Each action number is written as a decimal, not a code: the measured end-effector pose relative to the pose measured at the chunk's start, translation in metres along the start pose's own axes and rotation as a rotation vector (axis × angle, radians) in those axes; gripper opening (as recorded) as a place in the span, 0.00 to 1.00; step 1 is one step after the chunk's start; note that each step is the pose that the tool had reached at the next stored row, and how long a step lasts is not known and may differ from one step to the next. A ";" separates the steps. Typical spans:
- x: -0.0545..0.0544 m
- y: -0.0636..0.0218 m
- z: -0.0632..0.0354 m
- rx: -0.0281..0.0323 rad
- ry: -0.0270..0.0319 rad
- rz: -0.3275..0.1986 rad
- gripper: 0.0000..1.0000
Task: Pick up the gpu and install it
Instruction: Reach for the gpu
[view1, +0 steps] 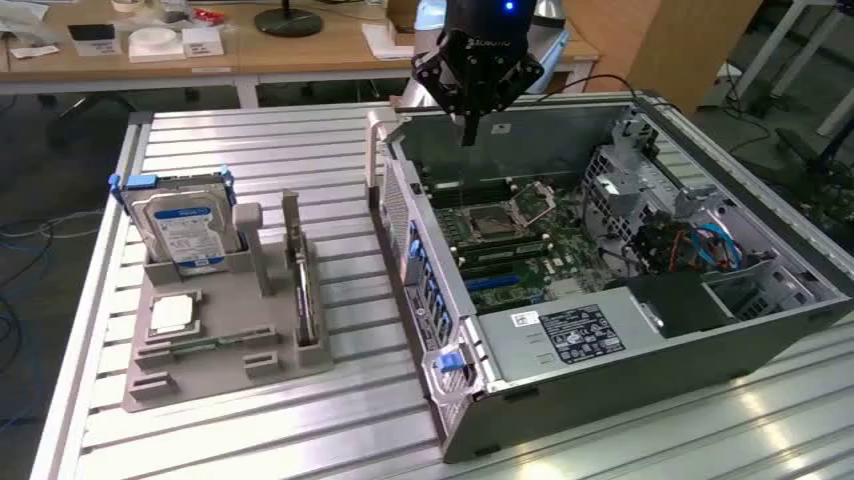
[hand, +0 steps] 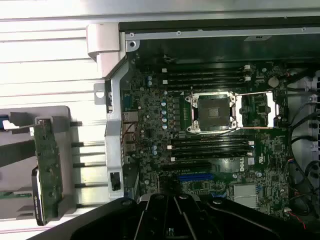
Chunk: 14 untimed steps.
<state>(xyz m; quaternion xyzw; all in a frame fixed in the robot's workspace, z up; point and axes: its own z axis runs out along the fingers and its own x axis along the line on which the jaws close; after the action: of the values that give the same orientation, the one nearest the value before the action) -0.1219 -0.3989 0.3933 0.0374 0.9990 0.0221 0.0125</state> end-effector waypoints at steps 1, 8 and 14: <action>0.000 0.0000 0.0000 0.0000 0.0000 0.000 0.11; 0.002 -0.0001 -0.0001 0.0001 0.0001 0.000 0.11; 0.013 -0.0009 -0.0004 0.0001 0.0001 0.000 0.11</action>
<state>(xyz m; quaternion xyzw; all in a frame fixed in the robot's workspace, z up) -0.1344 -0.3988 0.3933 0.0374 0.9990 0.0221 0.0125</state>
